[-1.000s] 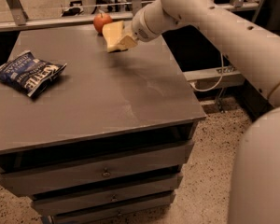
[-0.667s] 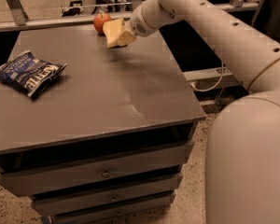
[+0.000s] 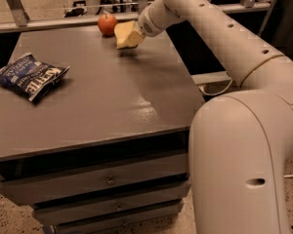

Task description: Move sponge near apple

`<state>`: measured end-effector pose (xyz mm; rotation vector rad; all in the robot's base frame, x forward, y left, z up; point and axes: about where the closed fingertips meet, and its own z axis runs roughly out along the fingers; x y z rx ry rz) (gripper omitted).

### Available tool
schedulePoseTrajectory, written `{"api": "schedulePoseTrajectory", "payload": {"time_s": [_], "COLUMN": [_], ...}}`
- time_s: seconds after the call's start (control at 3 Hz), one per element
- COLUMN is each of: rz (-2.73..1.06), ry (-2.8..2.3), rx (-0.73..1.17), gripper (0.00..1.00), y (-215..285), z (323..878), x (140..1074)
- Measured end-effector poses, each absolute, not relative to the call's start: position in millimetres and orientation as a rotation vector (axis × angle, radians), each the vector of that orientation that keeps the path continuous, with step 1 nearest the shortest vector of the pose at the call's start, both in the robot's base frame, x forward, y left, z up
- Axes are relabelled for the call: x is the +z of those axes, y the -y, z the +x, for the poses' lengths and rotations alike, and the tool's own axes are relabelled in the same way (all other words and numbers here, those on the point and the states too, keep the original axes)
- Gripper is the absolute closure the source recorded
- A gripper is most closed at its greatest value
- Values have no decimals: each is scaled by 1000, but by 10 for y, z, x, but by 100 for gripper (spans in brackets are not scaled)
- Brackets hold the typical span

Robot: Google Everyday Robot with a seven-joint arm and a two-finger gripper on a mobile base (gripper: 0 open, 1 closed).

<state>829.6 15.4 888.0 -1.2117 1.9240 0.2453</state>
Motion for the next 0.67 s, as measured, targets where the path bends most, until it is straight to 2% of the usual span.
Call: {"api": "schedulePoseTrajectory", "payload": {"time_s": [0.33, 0.67], "rz": [-1208, -1205], "ry": [-1940, -1943], "rx": [256, 260], "gripper": [82, 59], "y": [-179, -219], "z": [8401, 8493], "x": [8807, 8776]}}
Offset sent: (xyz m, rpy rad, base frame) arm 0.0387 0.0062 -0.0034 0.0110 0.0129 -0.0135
